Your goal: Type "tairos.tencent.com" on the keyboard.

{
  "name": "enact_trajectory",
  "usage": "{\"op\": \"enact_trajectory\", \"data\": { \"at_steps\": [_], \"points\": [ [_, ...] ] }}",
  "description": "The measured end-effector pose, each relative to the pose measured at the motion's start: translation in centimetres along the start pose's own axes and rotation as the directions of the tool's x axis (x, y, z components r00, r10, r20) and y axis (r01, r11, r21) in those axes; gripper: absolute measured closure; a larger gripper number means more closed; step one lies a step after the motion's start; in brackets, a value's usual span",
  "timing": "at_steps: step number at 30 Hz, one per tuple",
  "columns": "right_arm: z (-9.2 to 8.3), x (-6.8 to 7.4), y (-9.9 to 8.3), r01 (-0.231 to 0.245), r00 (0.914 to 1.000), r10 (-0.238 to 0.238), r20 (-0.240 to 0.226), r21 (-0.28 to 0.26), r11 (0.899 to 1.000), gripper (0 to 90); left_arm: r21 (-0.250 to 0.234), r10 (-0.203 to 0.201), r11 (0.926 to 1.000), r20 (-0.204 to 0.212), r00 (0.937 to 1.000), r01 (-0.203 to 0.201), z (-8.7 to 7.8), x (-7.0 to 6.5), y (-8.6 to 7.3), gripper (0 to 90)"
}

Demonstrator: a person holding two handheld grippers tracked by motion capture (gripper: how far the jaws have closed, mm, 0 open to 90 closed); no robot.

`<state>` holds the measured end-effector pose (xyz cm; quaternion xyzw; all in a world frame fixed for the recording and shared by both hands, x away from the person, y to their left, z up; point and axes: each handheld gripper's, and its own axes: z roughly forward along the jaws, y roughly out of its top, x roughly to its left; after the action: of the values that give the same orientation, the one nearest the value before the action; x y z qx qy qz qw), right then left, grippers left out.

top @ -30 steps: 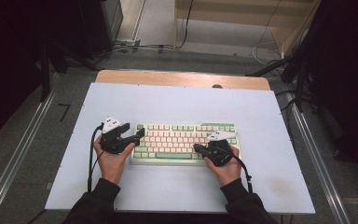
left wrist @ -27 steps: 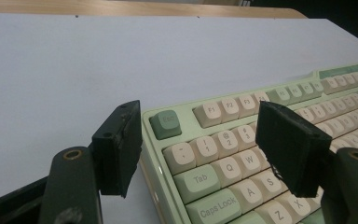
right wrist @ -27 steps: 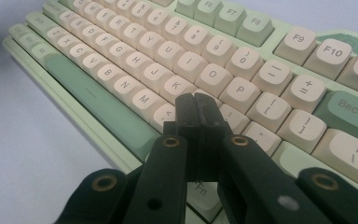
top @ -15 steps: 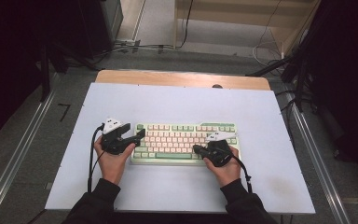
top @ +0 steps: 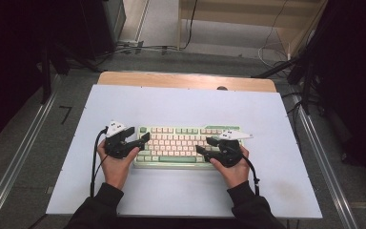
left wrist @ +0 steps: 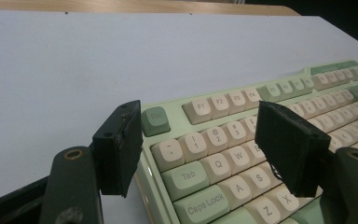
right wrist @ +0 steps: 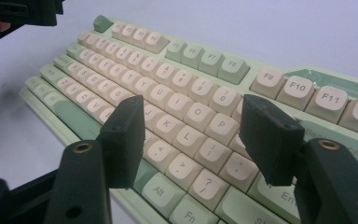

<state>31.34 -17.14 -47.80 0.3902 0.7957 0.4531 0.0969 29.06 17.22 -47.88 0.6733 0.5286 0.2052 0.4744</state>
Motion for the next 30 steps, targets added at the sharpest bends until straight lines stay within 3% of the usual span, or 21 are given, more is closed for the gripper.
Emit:
{"op": "enact_trajectory", "data": {
  "at_steps": [10, 15, 23, 27, 30],
  "points": [
    [0.1, 0.0, 0.1, 0.001, 1.0, -0.001, 0.006, -0.002, 1.0, 35.3, 0.004, 0.006, 1.0, 0.008, 0.9999, -0.006, -0.1, -0.2, 0.0, 32.5],
    [0.2, 0.0, 0.2, 0.006, 1.0, -0.006, 0.007, 0.0, 1.0, 36.5, 0.004, 0.017, 0.9998, 0.023, 0.9996, -0.017, -0.2, -0.4, -0.1, 38.0],
    [0.4, -0.1, 0.3, 0.004, 0.9999, -0.004, 0.012, 0.003, 1.0, 36.6, 0.032, 0.064, 0.9972, 0.088, 0.9941, -0.067, 0.0, -1.4, -0.3, 62.5],
    [0.5, -0.1, 0.5, 0.003, 0.9999, -0.003, 0.012, 0.002, 1.0, 36.0, 0.047, 0.084, 0.9946, 0.155, 0.9843, -0.093, 0.1, -1.9, -0.5, 87.1],
    [0.6, -0.1, 0.6, 0.005, 0.9999, -0.005, 0.012, 0.003, 1.0, 35.5, 0.067, 0.099, 0.9914, 0.186, 0.9776, -0.113, 0.4, -2.4, -0.6, 90.0]
  ]
}}
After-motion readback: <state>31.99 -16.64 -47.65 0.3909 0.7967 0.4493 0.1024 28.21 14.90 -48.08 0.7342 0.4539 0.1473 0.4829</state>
